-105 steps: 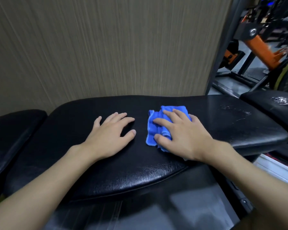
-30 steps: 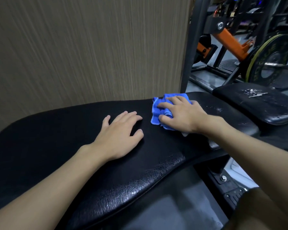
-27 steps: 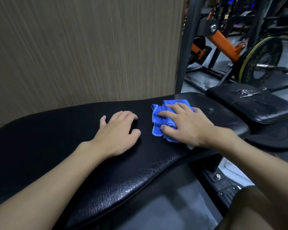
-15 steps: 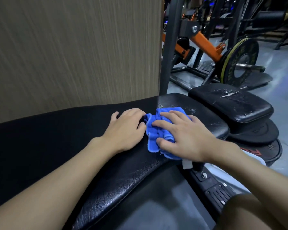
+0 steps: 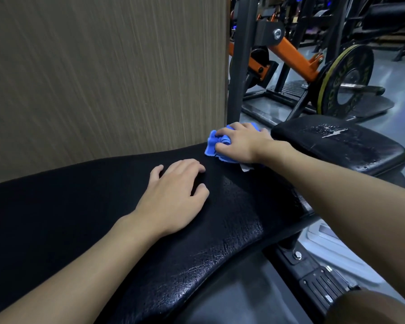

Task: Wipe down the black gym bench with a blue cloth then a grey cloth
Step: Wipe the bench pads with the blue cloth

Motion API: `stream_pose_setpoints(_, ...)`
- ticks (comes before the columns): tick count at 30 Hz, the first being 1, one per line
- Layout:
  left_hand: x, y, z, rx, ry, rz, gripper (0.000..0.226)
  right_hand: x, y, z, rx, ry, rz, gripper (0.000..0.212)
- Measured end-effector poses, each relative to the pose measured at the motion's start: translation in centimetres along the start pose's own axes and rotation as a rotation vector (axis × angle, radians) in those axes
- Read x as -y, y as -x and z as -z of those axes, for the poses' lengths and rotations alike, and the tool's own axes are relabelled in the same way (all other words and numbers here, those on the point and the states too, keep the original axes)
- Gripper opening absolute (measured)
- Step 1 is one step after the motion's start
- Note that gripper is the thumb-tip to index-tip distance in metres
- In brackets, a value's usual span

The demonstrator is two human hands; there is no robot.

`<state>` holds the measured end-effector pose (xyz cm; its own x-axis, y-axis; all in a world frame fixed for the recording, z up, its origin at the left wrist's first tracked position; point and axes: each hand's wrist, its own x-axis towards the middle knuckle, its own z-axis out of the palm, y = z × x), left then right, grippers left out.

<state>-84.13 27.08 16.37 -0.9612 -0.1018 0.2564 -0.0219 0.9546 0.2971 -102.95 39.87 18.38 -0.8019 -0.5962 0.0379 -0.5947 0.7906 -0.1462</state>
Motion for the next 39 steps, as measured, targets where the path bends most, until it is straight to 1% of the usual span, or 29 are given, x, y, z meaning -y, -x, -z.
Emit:
stream_pose_setpoints(6,-0.3,0.1,0.3,0.016,-0.010,0.016,0.035,-0.3,2.0,-0.2,-0.037,0.011,0.026,0.052)
stream_pose_setpoints(11,-0.3,0.2,0.2,0.027,-0.011,0.024,0.036,-1.1,7.5,-0.1,-0.056,0.034,0.085,0.053)
stream_pose_setpoints(14,-0.5,0.3,0.3,0.034,-0.020,0.030,0.037,-1.8,11.7,0.0,-0.082,0.069,0.115,0.059)
stream_pose_setpoints(17,-0.7,0.5,0.3,0.028,-0.021,0.034,0.038,-2.6,15.5,0.0,-0.098,0.094,0.129,0.074)
stream_pose_setpoints(20,-0.7,0.5,0.3,0.032,-0.030,0.034,0.039,-3.4,16.9,-0.1,-0.085,0.093,0.133,0.077)
stream_pose_setpoints(24,-0.8,0.5,0.3,0.033,-0.049,0.027,0.040,-3.4,15.6,0.1,-0.095,0.079,0.130,0.075)
stream_pose_setpoints(27,-0.8,0.4,0.2,0.031,-0.048,0.028,0.039,-3.5,13.5,0.3,-0.073,0.066,0.117,0.075)
stream_pose_setpoints(31,-0.8,0.4,0.2,0.023,-0.048,0.022,0.038,-4.0,8.8,0.6,-0.036,0.051,0.076,0.055)
stream_pose_setpoints(33,-0.7,0.3,0.2,0.021,-0.048,0.018,0.037,-4.3,6.1,0.5,-0.034,0.030,0.048,0.051)
stream_pose_setpoints(39,-0.4,0.1,0.1,-0.001,-0.025,0.000,0.034,-5.1,0.2,0.9,0.019,-0.022,-0.025,0.053)
